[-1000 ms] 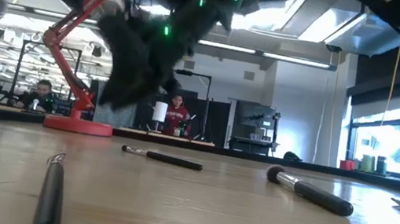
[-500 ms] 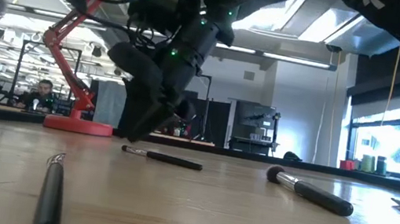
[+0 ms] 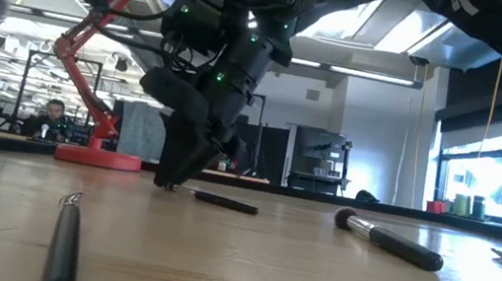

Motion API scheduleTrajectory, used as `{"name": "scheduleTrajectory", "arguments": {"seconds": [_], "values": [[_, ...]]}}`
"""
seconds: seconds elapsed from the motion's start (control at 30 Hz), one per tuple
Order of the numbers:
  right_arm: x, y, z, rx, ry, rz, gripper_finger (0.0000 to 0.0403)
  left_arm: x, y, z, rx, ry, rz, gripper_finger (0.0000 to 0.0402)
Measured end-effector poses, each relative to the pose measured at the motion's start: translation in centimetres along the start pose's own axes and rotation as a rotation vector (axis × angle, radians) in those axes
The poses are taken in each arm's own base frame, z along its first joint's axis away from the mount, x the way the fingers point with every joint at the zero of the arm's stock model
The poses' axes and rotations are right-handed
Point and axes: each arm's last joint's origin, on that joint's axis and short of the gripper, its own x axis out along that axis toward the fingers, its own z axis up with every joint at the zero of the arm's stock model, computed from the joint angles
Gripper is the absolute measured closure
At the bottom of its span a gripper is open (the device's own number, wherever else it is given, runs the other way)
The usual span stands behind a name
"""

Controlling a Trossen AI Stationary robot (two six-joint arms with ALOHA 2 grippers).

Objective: Put items in baskets/containers
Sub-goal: Put the black eyeshadow brush into the white organizer bin

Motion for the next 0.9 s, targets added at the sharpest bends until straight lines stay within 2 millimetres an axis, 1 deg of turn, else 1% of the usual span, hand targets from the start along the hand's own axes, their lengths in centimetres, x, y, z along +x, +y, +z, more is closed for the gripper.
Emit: {"name": "scheduleTrajectory", "arguments": {"seconds": [0.13, 0.2, 0.3, 0.43, 0.63, 0.7, 0.8, 0.9], "values": [[0.1, -0.1, -0.2, -0.003, 0.032, 0.01, 0.0379, 0.0, 0.0, 0.0, 0.0, 0.0, 0.0, 0.0258], [0.1, -0.1, -0.3, -0.004, 0.043, 0.017, 0.0396, 0.0, 0.0, 0.0, 0.0, 0.0, 0.0, 0.0258], [-0.1, -0.1, -0.2, -0.012, 0.04, 0.026, 0.0392, 0.0, 0.0, 0.0, 0.0, 0.0, 0.0, 0.0258], [-1.1, 0.3, 0.2, -0.063, 0.015, 0.037, 0.0399, 0.0, 0.0, 0.0, 0.0, 0.0, 0.0, 0.0258], [-3.9, 1.4, 2.2, -0.139, -0.215, -0.056, 0.0399, 0.0, 0.0, 0.0, 0.013, 0.0, 0.0, 0.0258], [-4.0, 1.6, 2.5, -0.157, -0.271, -0.077, 0.04, 0.0, 0.0, 0.0, 0.016, 0.0, 0.0, 0.0258], [-3.7, 2.2, 2.8, -0.169, -0.348, -0.064, 0.04, 0.0, 0.0, 0.0, 0.018, 0.0, 0.0, 0.0258], [-3.4, 2.8, 3.2, -0.184, -0.467, -0.038, 0.0401, 0.0, 0.0, 0.0, 0.019, 0.0, 0.0, 0.0258]]}}
